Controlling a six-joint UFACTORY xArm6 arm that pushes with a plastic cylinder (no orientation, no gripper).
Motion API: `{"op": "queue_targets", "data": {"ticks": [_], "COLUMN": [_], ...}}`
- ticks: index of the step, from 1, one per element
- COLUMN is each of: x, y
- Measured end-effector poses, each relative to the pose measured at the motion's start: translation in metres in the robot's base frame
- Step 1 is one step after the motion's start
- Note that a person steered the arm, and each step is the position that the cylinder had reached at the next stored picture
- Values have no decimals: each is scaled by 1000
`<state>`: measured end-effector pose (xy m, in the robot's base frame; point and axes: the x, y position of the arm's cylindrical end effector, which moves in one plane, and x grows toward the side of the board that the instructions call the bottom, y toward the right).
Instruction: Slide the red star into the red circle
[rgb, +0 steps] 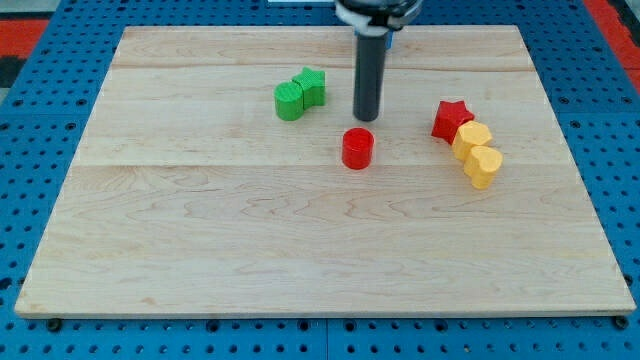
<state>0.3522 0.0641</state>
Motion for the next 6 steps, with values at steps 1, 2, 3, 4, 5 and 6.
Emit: {"op": "queue_targets", "data": {"ticks": [1, 2, 3, 4, 5, 6], "x": [-27, -20, 12, 21, 25, 29], "y": [72, 142, 135, 98, 53, 40]}}
